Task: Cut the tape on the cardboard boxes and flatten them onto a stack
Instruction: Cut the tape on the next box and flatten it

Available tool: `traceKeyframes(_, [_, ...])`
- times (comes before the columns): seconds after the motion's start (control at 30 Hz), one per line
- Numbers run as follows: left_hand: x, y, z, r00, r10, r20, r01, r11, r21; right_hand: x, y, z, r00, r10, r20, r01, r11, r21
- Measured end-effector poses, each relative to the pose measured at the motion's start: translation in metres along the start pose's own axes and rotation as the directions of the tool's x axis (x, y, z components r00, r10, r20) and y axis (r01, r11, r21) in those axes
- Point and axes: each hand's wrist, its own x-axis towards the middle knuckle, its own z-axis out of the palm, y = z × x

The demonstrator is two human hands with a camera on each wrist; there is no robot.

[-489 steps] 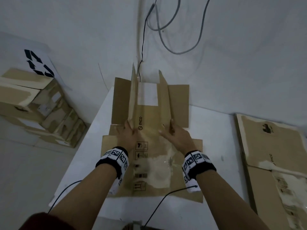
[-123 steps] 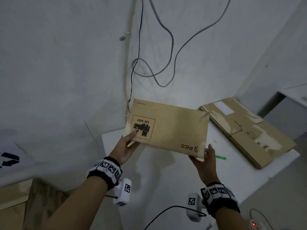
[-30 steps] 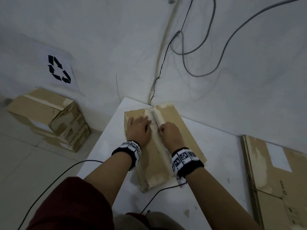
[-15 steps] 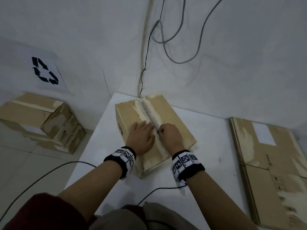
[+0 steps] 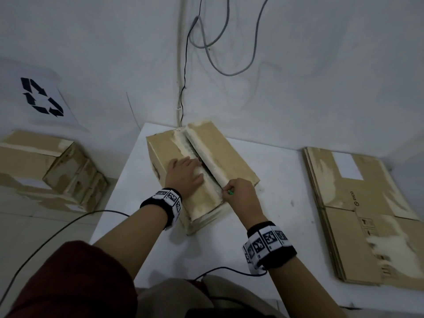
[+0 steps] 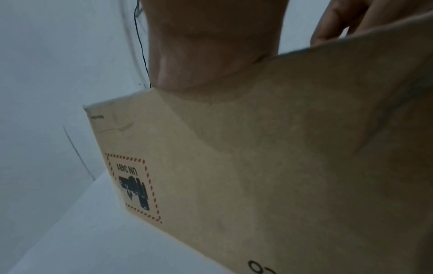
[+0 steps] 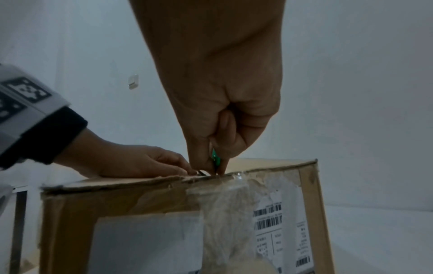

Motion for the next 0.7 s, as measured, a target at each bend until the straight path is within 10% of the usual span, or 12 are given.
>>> traceKeyframes(0.27, [-0.002,0.02,-0.01,0.9,0.43,0.069,-0.429,0.903,-0.035,-0.017,0.014,0.006,0.996,-0.056,-0.068,0.054,0.998,-0.027])
traceKeyframes(0.53, [0.009,0.036,-0.037,0.843,0.32,0.433,-0.398,0.912,0.099,0.005,0.031,-0.013,0.992,-0.122,-0.011,0.121,0.989,-0.084])
traceKeyframes(0.7, [0.018,0.05,-0.038,0.836,0.302,0.457,-0.4,0.907,0.132,0.011,0.031,-0.022,0.991,-0.133,0.025,0.135,0.984,-0.12])
